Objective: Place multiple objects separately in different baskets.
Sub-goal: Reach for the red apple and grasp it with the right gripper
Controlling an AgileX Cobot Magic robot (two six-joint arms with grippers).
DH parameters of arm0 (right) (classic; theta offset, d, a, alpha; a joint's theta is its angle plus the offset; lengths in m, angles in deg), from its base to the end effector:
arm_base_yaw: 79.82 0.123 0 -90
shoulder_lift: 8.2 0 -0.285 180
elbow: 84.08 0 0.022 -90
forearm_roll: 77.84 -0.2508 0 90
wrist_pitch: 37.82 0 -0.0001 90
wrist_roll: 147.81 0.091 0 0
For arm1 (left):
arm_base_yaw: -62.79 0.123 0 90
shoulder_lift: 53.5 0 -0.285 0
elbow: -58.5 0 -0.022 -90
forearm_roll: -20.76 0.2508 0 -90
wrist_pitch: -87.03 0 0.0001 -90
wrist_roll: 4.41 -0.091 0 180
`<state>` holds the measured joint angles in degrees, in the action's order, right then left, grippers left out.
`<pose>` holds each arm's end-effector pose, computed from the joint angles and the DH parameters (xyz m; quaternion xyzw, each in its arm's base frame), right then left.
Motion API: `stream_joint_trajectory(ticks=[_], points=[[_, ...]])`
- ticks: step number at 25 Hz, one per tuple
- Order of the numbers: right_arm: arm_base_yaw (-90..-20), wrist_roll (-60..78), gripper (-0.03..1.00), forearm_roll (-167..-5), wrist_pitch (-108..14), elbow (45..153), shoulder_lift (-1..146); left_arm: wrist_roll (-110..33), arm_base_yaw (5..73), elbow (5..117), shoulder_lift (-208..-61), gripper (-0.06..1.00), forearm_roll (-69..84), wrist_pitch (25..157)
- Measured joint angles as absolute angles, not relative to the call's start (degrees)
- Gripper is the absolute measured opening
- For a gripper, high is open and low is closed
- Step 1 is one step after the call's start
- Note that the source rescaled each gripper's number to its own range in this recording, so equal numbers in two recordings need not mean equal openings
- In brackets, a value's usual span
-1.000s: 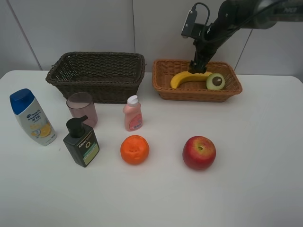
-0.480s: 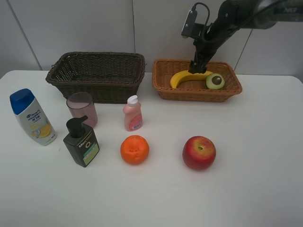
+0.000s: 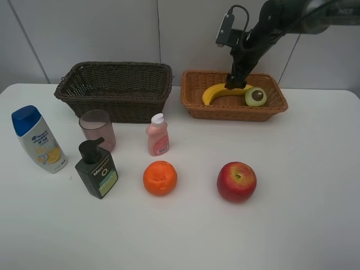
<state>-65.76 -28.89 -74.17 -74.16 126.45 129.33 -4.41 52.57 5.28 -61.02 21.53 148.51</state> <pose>0.4963 0.1207 0.1902 -0.5932 0.7407 -0.1493 0.2778 0.0026 0.0006 0.2535 0.0779 0.8721 -0.0363 0.4818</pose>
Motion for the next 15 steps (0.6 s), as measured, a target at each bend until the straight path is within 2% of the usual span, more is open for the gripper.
stream_joint_trajectory(ticks=[9,15], points=[[-64.61,-28.33,1.00,-74.37,-83.22,126.49,124.64,-4.41,52.57,5.28,-61.02,1.00,21.53,148.51],[-63.33,-23.30,1.00,-74.59,-90.65,124.79,121.56,-4.41,52.57,5.28,-61.02,1.00,21.53,148.51]])
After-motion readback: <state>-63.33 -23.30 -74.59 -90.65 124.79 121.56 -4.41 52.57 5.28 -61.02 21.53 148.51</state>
